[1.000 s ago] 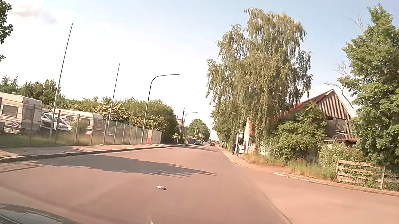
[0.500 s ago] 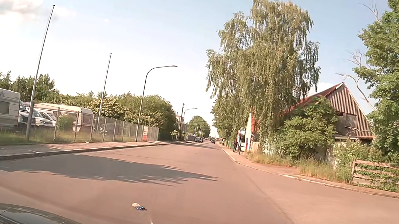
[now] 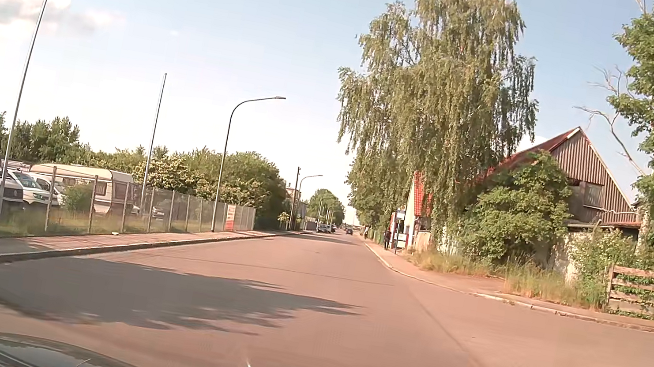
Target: Follow the waypoints while adhering to traffic rules and regulations
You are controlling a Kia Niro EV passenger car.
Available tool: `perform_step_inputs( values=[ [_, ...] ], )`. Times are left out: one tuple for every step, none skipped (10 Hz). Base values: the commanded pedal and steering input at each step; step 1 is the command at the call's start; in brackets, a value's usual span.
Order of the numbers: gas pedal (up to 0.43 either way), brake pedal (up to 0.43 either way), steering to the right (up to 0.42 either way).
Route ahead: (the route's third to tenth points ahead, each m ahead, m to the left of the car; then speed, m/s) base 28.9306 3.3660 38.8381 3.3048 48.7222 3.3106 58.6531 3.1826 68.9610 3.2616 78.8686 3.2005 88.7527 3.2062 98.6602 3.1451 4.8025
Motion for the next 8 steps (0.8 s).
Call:
perform_step_inputs(
  values=[
    [0.000, 0.079, 0.000],
    [0.000, 0.061, 0.000],
    [0.000, 0.055, 0.000],
    [0.000, 0.061, 0.000],
    [0.000, 0.067, -0.001],
    [0.000, 0.079, 0.000],
    [0.000, 0.085, -0.001],
    [0.000, 0.091, -0.001]
  ],
)
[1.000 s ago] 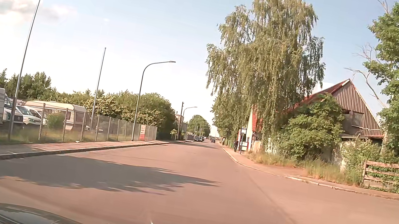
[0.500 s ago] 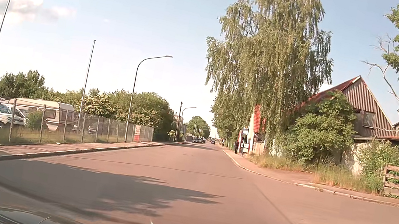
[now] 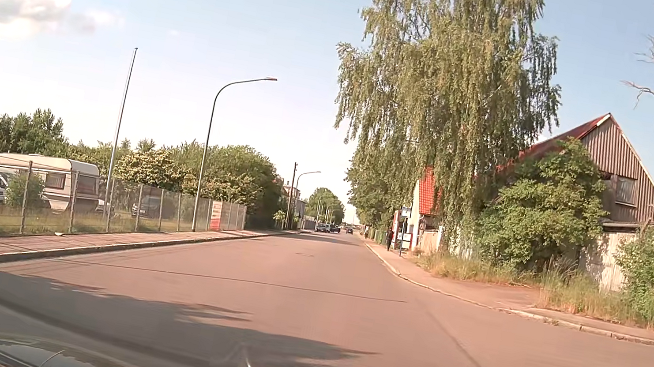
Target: Follow the waypoints while adhering to traffic rules and regulations
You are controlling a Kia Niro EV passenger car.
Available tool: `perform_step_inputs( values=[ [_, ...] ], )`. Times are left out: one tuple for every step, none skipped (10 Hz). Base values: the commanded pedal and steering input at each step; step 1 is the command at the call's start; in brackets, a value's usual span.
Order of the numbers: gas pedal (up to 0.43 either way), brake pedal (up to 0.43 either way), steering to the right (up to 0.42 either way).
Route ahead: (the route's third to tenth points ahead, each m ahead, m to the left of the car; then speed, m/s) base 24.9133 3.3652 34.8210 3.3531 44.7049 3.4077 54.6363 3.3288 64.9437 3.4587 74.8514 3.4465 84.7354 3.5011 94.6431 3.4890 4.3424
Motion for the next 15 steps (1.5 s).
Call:
perform_step_inputs(
  values=[
    [0.000, 0.091, 0.000],
    [0.000, 0.049, 0.000],
    [0.000, 0.012, 0.000],
    [0.000, 0.012, 0.000],
    [0.000, 0.012, 0.000],
    [0.008, 0.012, 0.000],
    [0.067, 0.012, -0.001],
    [0.130, 0.012, -0.001],
    [0.177, 0.012, -0.005],
    [0.280, 0.012, -0.008],
    [0.299, 0.012, -0.009],
    [0.331, 0.012, -0.009],
    [0.350, 0.012, -0.006],
    [0.370, 0.012, -0.003],
    [0.370, 0.012, -0.003]
  ],
)
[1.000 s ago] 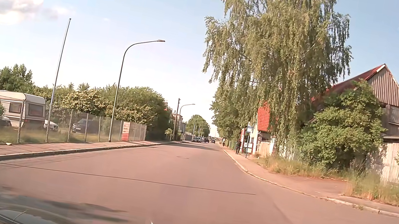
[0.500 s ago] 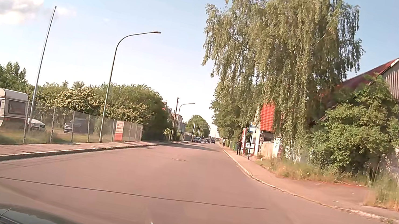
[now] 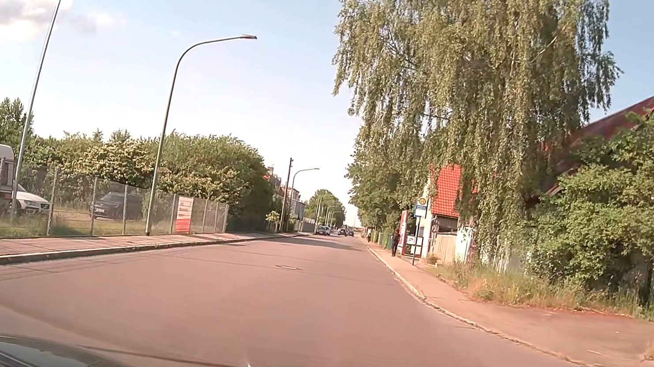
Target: Follow the waypoints while adhering to traffic rules and regulations
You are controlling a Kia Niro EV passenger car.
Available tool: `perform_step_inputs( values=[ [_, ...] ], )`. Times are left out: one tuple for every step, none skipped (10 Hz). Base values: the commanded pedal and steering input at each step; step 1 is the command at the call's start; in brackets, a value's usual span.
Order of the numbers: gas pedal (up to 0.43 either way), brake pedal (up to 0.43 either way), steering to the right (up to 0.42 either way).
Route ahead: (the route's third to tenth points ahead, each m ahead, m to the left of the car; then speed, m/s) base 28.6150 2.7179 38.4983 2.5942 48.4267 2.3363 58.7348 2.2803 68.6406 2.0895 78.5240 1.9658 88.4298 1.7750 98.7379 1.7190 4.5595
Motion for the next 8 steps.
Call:
perform_step_inputs(
  values=[
    [0.370, 0.012, -0.003],
    [0.370, 0.012, -0.003],
    [0.370, 0.018, -0.003],
    [0.461, 0.012, -0.003],
    [0.488, 0.012, -0.003],
    [0.461, 0.012, -0.003],
    [0.409, 0.012, -0.003],
    [0.378, 0.012, -0.003]
  ],
)
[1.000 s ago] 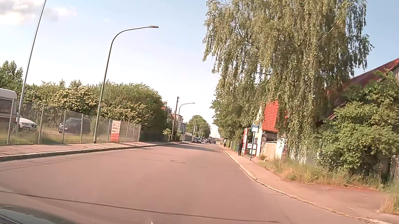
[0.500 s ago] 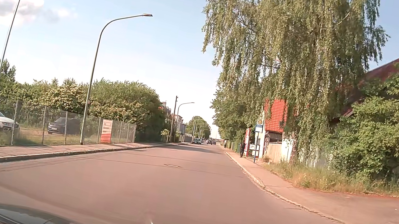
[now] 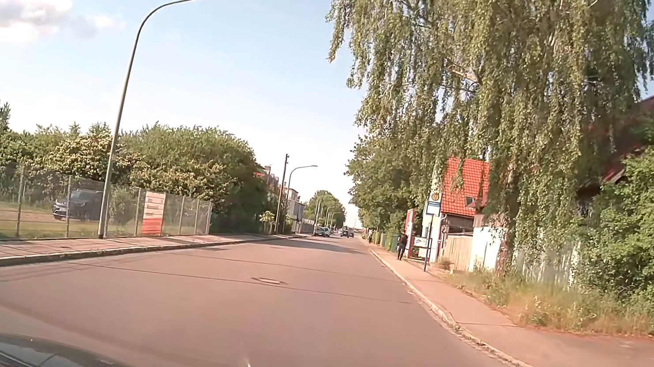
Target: Follow the waypoints while adhering to traffic rules and regulations
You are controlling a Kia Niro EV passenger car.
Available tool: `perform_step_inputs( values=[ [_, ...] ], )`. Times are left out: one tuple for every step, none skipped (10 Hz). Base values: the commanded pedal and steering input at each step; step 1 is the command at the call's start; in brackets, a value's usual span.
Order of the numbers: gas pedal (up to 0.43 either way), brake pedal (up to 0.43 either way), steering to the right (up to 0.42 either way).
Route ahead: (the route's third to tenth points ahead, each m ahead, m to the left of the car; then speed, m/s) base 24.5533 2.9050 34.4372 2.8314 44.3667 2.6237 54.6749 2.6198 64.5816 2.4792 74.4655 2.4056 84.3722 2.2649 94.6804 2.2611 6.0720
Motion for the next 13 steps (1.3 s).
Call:
perform_step_inputs(
  values=[
    [0.370, 0.018, -0.003],
    [0.358, 0.012, -0.003],
    [0.350, 0.012, -0.004],
    [0.319, 0.012, -0.006],
    [0.209, 0.012, -0.006],
    [0.228, 0.012, -0.006],
    [0.268, 0.012, -0.006],
    [0.280, 0.012, -0.006],
    [0.280, 0.012, -0.006],
    [0.287, 0.012, -0.006],
    [0.299, 0.012, -0.006],
    [0.299, 0.012, -0.005],
    [0.311, 0.012, -0.002]
  ],
)
